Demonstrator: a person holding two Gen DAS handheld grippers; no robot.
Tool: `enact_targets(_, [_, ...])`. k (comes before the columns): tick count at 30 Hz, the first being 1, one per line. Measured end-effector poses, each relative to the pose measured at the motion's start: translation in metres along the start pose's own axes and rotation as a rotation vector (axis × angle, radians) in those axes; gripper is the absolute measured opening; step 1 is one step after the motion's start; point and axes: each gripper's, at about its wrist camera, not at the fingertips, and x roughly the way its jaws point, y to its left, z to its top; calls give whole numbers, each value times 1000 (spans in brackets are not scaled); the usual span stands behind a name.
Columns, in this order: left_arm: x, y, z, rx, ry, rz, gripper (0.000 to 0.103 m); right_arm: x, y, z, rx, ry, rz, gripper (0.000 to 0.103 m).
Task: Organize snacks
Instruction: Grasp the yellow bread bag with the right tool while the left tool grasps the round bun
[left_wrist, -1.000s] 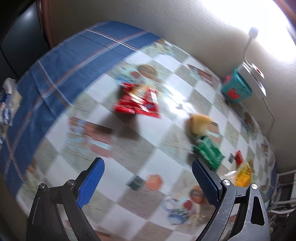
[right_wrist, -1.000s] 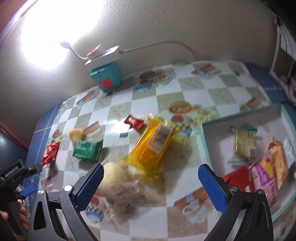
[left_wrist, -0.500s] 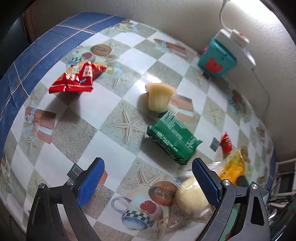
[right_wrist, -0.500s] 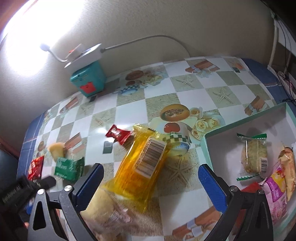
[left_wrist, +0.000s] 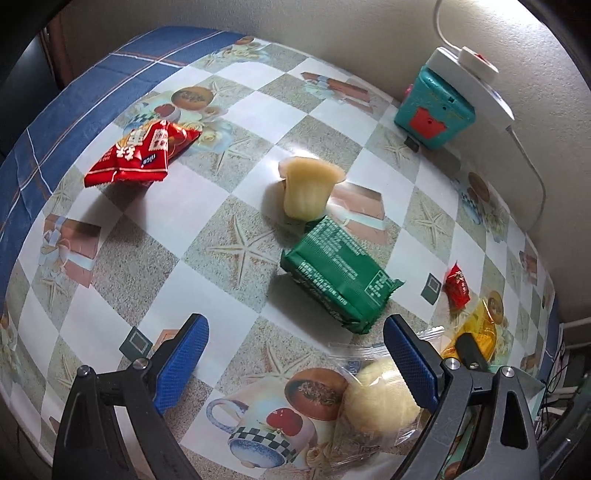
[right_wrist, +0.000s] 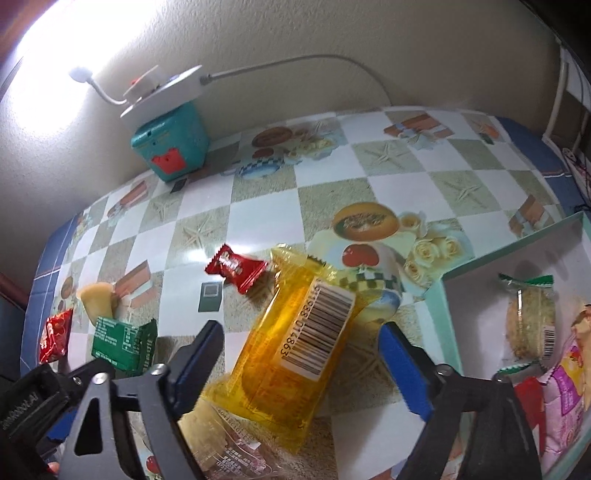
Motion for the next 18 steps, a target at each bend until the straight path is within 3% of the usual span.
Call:
enact_targets(13, [-1, -20, -13, 23, 69, -96, 96, 0, -24, 0, 2, 56, -18, 69])
enact_targets(18, [8, -33, -21, 46, 108, -105, 96, 0, -36, 0, 16, 85, -27, 57])
